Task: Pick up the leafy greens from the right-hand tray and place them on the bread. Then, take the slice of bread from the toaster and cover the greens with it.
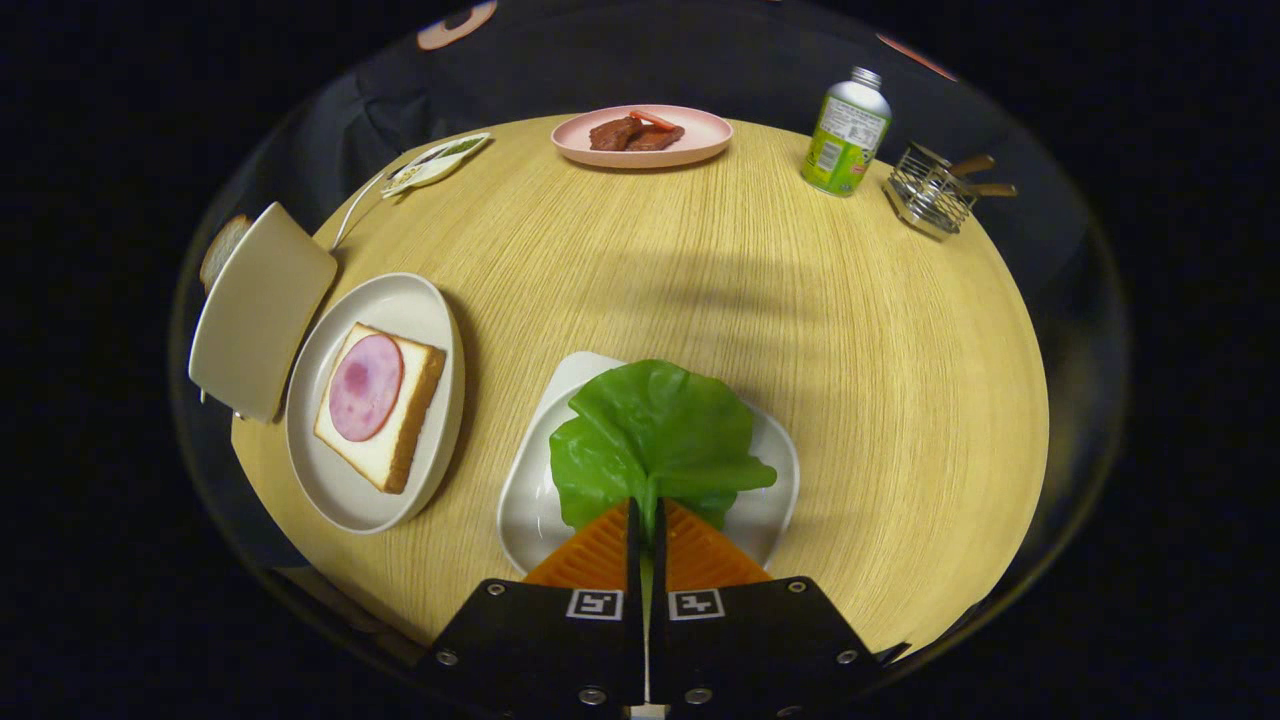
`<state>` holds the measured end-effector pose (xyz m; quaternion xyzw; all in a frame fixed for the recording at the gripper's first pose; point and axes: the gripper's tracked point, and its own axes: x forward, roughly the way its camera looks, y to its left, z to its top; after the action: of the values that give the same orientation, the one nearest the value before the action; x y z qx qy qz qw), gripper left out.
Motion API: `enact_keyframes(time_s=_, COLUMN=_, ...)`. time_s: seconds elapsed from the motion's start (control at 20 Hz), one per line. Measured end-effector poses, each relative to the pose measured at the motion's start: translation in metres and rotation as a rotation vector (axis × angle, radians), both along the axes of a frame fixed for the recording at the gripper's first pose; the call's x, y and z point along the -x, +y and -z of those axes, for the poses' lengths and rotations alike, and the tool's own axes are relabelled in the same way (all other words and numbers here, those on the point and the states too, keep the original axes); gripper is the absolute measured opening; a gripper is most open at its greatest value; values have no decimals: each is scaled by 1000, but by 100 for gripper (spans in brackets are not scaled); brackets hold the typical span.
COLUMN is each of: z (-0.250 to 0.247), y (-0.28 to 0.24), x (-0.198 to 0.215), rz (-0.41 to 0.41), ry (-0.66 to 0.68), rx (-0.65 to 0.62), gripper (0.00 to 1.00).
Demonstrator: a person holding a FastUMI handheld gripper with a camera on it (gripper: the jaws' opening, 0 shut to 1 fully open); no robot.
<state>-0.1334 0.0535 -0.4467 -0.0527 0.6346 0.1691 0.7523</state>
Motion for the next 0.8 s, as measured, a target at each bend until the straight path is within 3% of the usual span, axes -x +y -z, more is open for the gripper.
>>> enact_keyframes(time_s=0.3, z=-39, y=13, x=-2, rz=14, ry=-67, rx=-31, gripper=2)
enact_keyframes(time_s=0.5, z=-75, y=47, x=-2, rz=2, ry=-95, rx=-118, gripper=2)
enact_keyframes(time_s=0.8, z=-95, y=122, x=4, rz=-89, ry=-83, rx=-247, gripper=3)
